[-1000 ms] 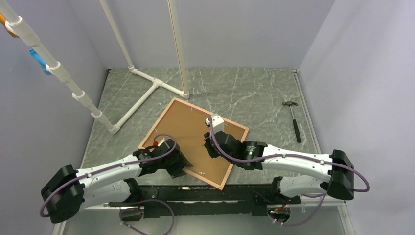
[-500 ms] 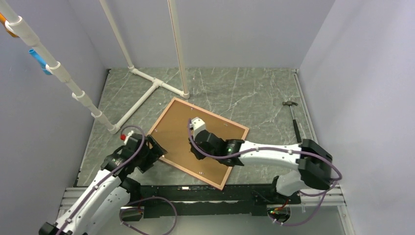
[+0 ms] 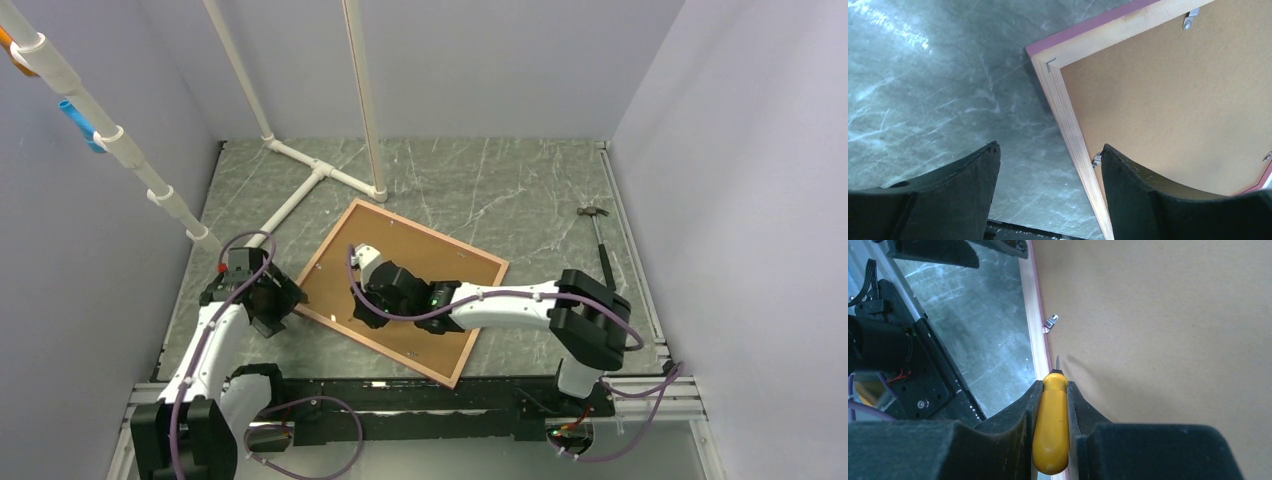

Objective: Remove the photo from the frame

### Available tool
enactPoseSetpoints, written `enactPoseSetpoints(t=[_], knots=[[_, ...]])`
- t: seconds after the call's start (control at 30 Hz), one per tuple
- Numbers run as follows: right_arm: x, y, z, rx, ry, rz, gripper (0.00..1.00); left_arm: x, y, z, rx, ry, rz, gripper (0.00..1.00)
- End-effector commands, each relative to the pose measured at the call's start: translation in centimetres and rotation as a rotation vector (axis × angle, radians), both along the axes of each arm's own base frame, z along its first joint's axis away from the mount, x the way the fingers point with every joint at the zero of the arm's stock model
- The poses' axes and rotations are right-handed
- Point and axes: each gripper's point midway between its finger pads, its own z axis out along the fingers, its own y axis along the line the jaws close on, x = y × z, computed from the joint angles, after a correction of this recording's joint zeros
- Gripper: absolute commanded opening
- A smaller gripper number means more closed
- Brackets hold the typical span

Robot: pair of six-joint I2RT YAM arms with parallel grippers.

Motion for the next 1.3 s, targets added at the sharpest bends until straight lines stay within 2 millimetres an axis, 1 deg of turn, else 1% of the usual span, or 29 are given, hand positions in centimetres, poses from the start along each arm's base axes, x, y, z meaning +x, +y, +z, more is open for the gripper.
enactPoseSetpoints(t=[0.0,0.07,0.13,0.27,0.33,0.47,0.53,0.73,0.93,0.97,1.07,1.17,1.27], knots=[[0.1,3.1,2.2,0.111,-0.020,0.057,0.00,1.4,-0.4,-0.4,-0.032,-0.047,-0.066,0.76],[0.2,3.3,1.8,0.099,-0.025,0.064,0.00,1.6,-0.6,-0.9,-0.043,-0.041,-0.071,0.75],[0.3,3.5,1.2,0.086,-0.028,0.069,0.00,1.5,-0.6,-1.5,-0.044,-0.025,-0.071,0.72],[-0.4,4.5,1.0,0.108,0.000,0.117,0.00,0.9,-0.2,-2.6,-0.031,0.012,-0.050,0.64],[-0.3,4.9,0.9,0.120,0.000,0.114,0.00,0.3,0.0,-3.3,-0.021,0.028,-0.034,0.58],[0.5,5.5,0.6,0.112,-0.017,0.088,0.00,-0.6,-0.2,-4.4,-0.032,0.043,-0.016,0.43],[0.9,5.9,0.7,0.117,-0.029,0.073,0.00,-1.0,-0.3,-4.9,-0.037,0.050,-0.010,0.39],[2.6,7.2,1.0,0.125,-0.069,0.019,0.00,-1.8,-0.6,-5.3,-0.055,0.065,0.012,0.39],[4.3,8.2,1.1,0.115,-0.128,-0.019,0.00,-1.8,-0.8,-5.2,-0.069,0.061,0.018,0.39],[4.7,8.3,1.5,0.112,-0.143,-0.030,0.00,-1.8,-0.8,-5.2,-0.071,0.057,0.018,0.39],[5.2,8.1,2.7,0.101,-0.168,-0.039,0.00,-1.7,-1.0,-5.1,-0.080,0.047,0.010,0.39],[5.1,7.7,4.0,0.104,-0.170,-0.035,0.00,-1.6,-1.2,-5.0,-0.089,0.043,0.005,0.39],[5.5,7.1,3.9,0.090,-0.158,-0.053,0.00,-1.5,-1.3,-4.8,-0.096,0.035,0.005,0.39]])
